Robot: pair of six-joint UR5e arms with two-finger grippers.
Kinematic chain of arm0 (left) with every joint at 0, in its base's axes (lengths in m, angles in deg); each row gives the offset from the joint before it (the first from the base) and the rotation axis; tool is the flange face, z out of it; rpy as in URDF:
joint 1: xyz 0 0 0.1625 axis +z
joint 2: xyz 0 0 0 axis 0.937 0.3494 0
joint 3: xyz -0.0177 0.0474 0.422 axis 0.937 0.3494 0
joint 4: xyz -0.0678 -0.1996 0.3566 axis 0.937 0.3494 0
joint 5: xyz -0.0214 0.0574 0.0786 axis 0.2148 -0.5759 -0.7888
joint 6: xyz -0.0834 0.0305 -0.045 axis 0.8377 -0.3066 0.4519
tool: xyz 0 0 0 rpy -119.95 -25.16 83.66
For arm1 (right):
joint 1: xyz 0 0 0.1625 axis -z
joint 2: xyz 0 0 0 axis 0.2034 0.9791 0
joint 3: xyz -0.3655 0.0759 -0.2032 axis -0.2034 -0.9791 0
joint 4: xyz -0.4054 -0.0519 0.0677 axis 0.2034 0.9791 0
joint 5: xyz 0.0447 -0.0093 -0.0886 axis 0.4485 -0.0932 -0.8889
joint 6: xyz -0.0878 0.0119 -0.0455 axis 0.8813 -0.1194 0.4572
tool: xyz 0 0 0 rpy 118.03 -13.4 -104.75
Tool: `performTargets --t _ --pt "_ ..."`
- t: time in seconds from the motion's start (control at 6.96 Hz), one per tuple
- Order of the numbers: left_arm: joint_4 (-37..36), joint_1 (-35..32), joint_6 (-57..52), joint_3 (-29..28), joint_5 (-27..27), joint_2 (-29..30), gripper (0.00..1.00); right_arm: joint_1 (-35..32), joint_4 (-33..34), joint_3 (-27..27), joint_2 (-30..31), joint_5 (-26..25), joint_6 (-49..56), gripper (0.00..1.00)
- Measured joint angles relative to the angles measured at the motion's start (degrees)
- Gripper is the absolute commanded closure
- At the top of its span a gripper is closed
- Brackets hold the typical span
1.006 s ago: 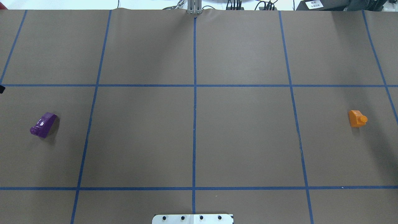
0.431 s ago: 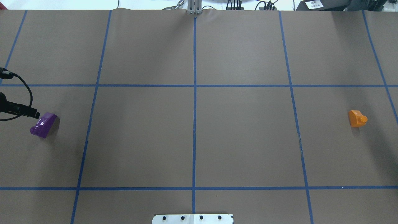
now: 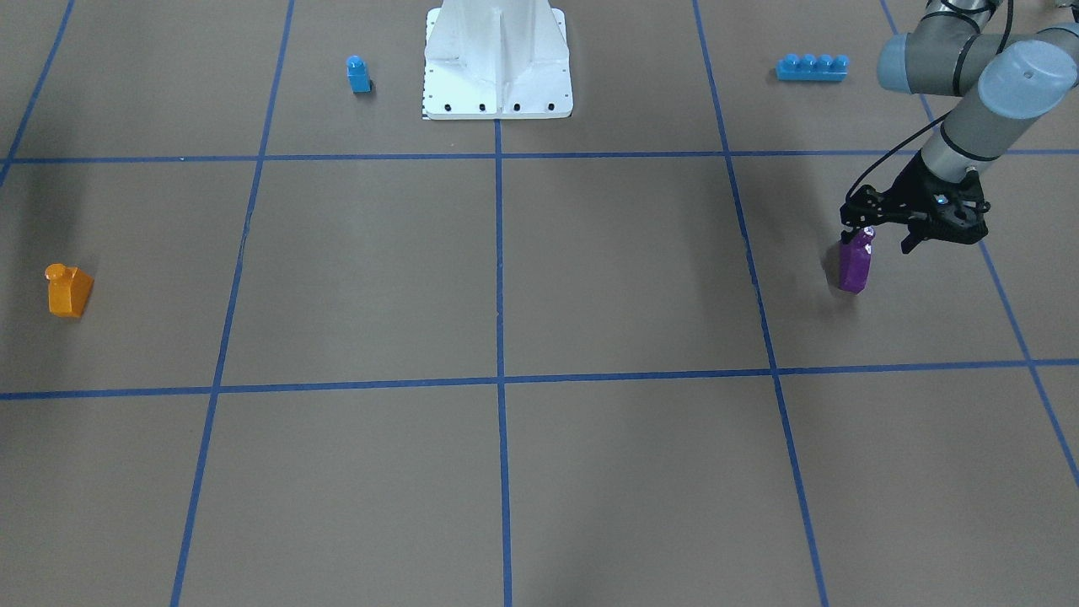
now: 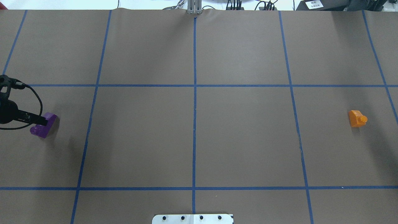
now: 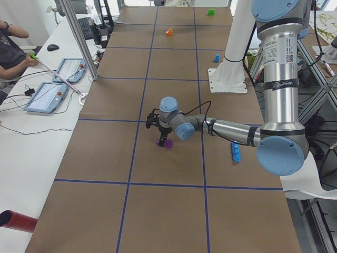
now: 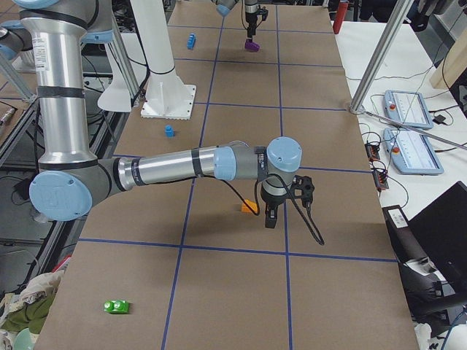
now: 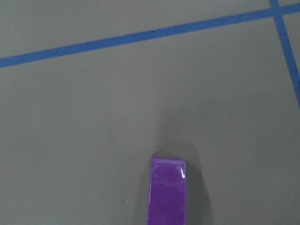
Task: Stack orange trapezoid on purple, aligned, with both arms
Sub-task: 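Lower the left gripper onto the purple trapezoid and close on it, then carry the purple trapezoid with the left gripper toward the table center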
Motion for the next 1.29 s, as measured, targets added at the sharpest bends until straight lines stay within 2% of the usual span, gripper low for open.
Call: performTargets --t 0.14,0.43,0.57,0.72,0.86,1.29 --pt "0.0 1.3 0.1 -0.4 -0.7 0.1 0.06 0.0 0.0 0.0 0.0 0.1 0.0 0.00" --pt "-0.1 2.3 0.1 -1.3 -1.1 0.1 0.19 0.0 0.0 0.0 0.0 0.6 0.0 0.00" --pt "-0.1 2.4 -0.1 -1.8 -1.1 0.2 0.38 0.0 0.0 0.0 0.0 0.8 0.0 0.00" --pt "-0.1 2.6 -0.3 -2.2 -1.1 0.2 0.79 0.0 0.0 0.0 0.0 0.9 0.0 0.00" --pt "-0.1 2.7 -0.4 -2.4 -1.1 0.2 1.00 0.0 0.0 0.1 0.0 0.9 0.0 0.00" --pt "0.1 2.7 -1.3 -1.3 -0.7 0.2 1.00 0.1 0.0 0.0 -0.6 1.0 -0.1 0.00"
